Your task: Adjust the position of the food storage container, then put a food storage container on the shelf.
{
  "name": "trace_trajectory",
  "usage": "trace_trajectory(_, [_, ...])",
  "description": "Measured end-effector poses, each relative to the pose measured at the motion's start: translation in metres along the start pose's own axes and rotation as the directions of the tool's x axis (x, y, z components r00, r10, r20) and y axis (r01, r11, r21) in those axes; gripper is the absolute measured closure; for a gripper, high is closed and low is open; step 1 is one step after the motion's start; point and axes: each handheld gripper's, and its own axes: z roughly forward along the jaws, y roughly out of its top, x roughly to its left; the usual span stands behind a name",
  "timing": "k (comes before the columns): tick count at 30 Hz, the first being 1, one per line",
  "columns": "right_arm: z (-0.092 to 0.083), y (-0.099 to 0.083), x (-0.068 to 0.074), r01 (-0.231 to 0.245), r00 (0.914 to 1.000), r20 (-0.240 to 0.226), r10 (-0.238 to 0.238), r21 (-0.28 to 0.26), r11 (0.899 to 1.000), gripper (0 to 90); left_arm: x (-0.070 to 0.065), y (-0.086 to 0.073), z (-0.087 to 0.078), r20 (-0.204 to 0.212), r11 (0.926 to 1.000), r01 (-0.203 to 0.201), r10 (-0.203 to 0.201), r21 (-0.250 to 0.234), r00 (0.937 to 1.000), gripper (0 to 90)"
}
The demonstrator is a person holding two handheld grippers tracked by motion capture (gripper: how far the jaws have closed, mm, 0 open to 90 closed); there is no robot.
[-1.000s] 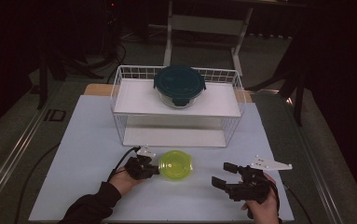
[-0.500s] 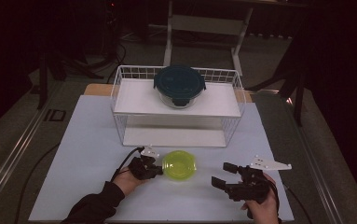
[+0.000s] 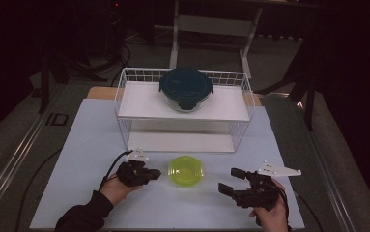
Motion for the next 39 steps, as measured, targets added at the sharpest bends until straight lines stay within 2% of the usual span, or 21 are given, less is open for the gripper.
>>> trace_trajectory(1, [0.001,0.0,0.0,0.005,1.0,0.0,-0.005,0.003,1.0,15.4,-0.002,0.001,-0.005,0.01,0.9998,0.016,-0.015,-0.014,0.9998,72.9])
trace_trajectory(2, [0.001,0.0,0.0,0.013,0.9999,-0.001,-0.013,0.004,1.0,15.7,-0.004,0.003,-0.008,0.015,0.9995,0.018,-0.018,-0.025,0.9997,64.1])
trace_trajectory(4, [0.002,0.0,0.0,0.021,0.9998,0.002,-0.021,0.006,1.0,16.8,-0.008,0.005,-0.013,0.029,0.998,0.024,-0.022,-0.058,0.9993,53.7])
trace_trajectory(5, [0.003,0.001,0.0,0.025,0.9997,0.0,-0.025,0.002,1.0,16.8,-0.01,0.007,-0.015,0.038,0.997,0.031,-0.029,-0.07,0.9989,42.8])
trace_trajectory(7, [0.004,0.001,0.0,0.033,0.9995,-0.002,-0.033,0.005,0.999,16.7,-0.014,0.01,-0.02,0.069,0.9936,0.038,-0.031,-0.106,0.9971,30.1])
trace_trajectory(9, [0.006,0.002,0.001,0.044,0.9991,-0.002,-0.043,0.005,0.999,16.5,-0.017,0.015,-0.024,0.106,0.9919,0.038,-0.025,-0.122,0.994,15.7])
trace_trajectory(13, [0.01,0.003,0.0,0.051,0.9987,-0.005,-0.051,0.011,0.999,15.6,-0.024,0.024,-0.026,0.119,0.9898,0.03,-0.014,-0.139,0.9928,2.5])
trace_trajectory(17, [0.014,0.005,-0.002,0.071,0.9975,0.006,-0.071,0.013,0.997,14.8,-0.025,0.031,-0.024,0.121,0.9861,0.064,-0.045,-0.153,0.9916,1.2])
trace_trajectory(21, [0.019,0.01,-0.005,0.071,0.9974,0.005,-0.072,0.021,0.997,14.2,-0.027,0.038,-0.02,0.116,0.9825,0.079,-0.059,-0.169,0.9914,1.2])
trace_trajectory(25, [0.026,0.015,-0.011,0.023,0.9997,0.008,-0.024,0.049,0.999,14.2,-0.027,0.043,-0.014,0.118,0.9817,0.108,-0.09,-0.157,0.9889,1.3])
trace_trajectory(28, [0.035,0.019,-0.017,-0.002,0.9998,0.02,0.0,0.082,0.997,12.9,-0.025,0.046,-0.008,0.126,0.9802,0.142,-0.125,-0.137,0.9841,1.4])
trace_trajectory(31, [0.044,0.021,-0.021,-0.071,0.9972,0.032,0.068,0.106,0.992,13.1,-0.023,0.047,-0.001,0.129,0.9785,0.174,-0.16,-0.11,0.9788,2.5])
trace_trajectory(34, [0.054,0.021,-0.028,-0.143,0.9897,0.023,0.141,0.135,0.98,14.0,-0.019,0.047,0.007,0.148,0.9721,0.222,-0.209,-0.076,0.9667,3.9])
trace_trajectory(36, [0.06,0.02,-0.033,-0.188,0.9821,0.019,0.188,0.147,0.971,15.7,-0.016,0.046,0.012,0.127,0.9675,0.246,-0.237,-0.06,0.9632,4.2])
trace_trajectory(37, [0.062,0.019,-0.035,-0.207,0.9783,0.025,0.205,0.147,0.967,16.8,-0.014,0.045,0.014,0.125,0.9626,0.265,-0.257,-0.056,0.9584,5.1])
trace_trajectory(38, [0.062,0.019,-0.035,-0.207,0.9783,0.025,0.205,0.147,0.967,16.8,-0.014,0.045,0.014,0.125,0.9626,0.265,-0.257,-0.056,0.9584,5.3])
trace_trajectory(39, [0.067,0.018,-0.039,-0.241,0.9705,0.033,0.239,0.165,0.956,21.1,-0.008,0.043,0.017,0.125,0.945,0.324,-0.316,-0.048,0.9406,8.3])
